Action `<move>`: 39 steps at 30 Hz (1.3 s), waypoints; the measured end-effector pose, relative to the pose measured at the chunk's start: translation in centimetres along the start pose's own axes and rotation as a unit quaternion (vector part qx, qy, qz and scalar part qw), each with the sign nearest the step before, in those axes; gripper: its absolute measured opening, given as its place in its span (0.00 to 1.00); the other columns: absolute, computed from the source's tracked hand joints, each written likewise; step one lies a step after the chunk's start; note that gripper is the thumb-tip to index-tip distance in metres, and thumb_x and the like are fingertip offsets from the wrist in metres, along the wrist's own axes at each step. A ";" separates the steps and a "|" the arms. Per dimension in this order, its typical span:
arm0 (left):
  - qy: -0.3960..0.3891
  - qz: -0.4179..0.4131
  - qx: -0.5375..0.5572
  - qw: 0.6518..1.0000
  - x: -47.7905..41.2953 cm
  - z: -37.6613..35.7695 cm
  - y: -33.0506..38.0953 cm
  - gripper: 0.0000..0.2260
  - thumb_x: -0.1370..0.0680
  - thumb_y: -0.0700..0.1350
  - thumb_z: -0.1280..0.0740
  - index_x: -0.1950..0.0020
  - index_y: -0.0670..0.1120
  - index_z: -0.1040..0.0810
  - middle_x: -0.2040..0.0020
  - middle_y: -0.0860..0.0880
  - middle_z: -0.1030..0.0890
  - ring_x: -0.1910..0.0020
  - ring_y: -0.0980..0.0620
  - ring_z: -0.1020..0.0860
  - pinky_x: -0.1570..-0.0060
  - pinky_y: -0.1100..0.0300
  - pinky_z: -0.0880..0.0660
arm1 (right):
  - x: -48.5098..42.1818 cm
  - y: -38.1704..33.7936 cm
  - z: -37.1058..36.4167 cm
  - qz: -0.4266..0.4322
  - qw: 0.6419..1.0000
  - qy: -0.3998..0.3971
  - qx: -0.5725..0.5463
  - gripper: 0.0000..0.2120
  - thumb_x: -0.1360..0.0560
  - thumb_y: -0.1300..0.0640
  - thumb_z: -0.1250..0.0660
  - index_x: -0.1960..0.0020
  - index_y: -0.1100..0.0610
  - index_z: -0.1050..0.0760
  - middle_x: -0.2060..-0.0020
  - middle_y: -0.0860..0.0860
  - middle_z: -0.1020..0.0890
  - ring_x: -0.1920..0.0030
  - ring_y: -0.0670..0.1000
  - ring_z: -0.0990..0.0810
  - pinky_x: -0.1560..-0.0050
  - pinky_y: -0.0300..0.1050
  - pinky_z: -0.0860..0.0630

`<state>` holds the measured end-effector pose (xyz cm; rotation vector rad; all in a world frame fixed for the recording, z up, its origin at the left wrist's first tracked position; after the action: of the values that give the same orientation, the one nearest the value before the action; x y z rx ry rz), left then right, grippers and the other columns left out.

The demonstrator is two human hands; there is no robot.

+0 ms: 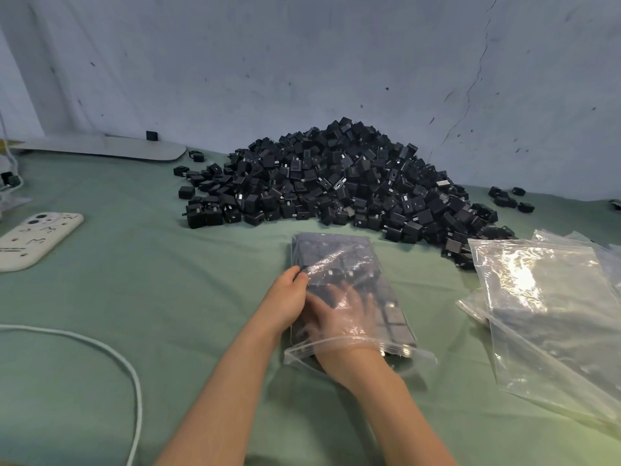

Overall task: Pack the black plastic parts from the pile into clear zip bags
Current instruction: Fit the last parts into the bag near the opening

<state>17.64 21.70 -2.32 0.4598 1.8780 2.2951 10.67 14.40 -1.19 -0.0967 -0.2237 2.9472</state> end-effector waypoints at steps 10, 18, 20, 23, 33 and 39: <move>0.000 -0.028 -0.050 0.998 0.1 -0.1 0.5 0.22 0.19 0.47 0.42 0.25 0.45 0.39 0.27 0.47 0.35 0.31 0.51 0.33 0.31 0.58 0.38 | 2.2 -0.4 1.1 0.023 1.000 0.008 -0.011 0.24 0.18 0.49 0.48 0.26 0.37 0.50 0.23 0.46 0.53 0.23 0.53 0.61 0.26 0.60 0.62; 0.007 -0.052 -0.084 0.995 -1.4 -0.1 1.4 0.24 0.21 0.49 0.38 0.26 0.47 0.39 0.28 0.48 0.37 0.37 0.51 0.29 0.40 0.61 0.28 | 8.9 -2.1 6.8 0.144 0.977 -0.060 -0.147 0.09 0.22 0.54 0.37 0.48 0.44 0.20 0.51 0.42 0.17 0.48 0.41 0.21 0.50 0.30 0.30; 0.035 -0.058 -0.050 0.997 -2.4 0.6 2.2 0.23 0.21 0.47 0.38 0.27 0.46 0.37 0.28 0.47 0.36 0.37 0.50 0.29 0.39 0.62 0.28 | 5.8 -1.8 10.0 0.126 0.964 -0.011 -0.232 0.07 0.22 0.53 0.39 0.51 0.46 0.23 0.60 0.44 0.17 0.60 0.41 0.22 0.59 0.31 0.30; 0.114 -0.036 0.050 0.992 -4.3 3.3 2.7 0.19 0.20 0.44 0.40 0.29 0.45 0.34 0.32 0.45 0.32 0.38 0.49 0.30 0.39 0.59 0.34 | -2.1 -2.3 12.6 0.076 0.958 0.090 -0.261 0.11 0.22 0.55 0.40 0.47 0.47 0.21 0.53 0.44 0.17 0.53 0.44 0.21 0.50 0.42 0.24; 0.236 0.057 0.290 0.925 -12.6 11.4 1.1 0.12 0.20 0.44 0.43 0.40 0.42 0.27 0.51 0.48 0.24 0.48 0.46 0.28 0.43 0.53 0.32 | -24.1 -8.8 0.8 0.014 0.979 -0.049 -0.199 0.25 0.20 0.57 0.45 0.26 0.41 0.39 0.33 0.56 0.29 0.33 0.60 0.34 0.32 0.54 0.35; 0.230 0.067 0.307 0.921 -15.1 11.7 -0.1 0.07 0.20 0.43 0.43 0.50 0.45 0.26 0.54 0.49 0.24 0.53 0.50 0.28 0.48 0.54 0.31 | -27.2 -8.4 -0.7 -0.041 0.985 0.015 -0.170 0.20 0.19 0.48 0.46 0.28 0.45 0.38 0.34 0.55 0.29 0.31 0.60 0.36 0.31 0.59 0.41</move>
<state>35.67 28.16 -2.60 0.1024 2.8975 1.9564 38.91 17.60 0.84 -0.1739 -0.7063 2.7945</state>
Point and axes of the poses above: each hand's wrist, its own x-axis away from the middle knuckle, its own z-axis out of the back of the hand, y = z × x, the point moved 10 cm from there along -x, towards the middle knuckle
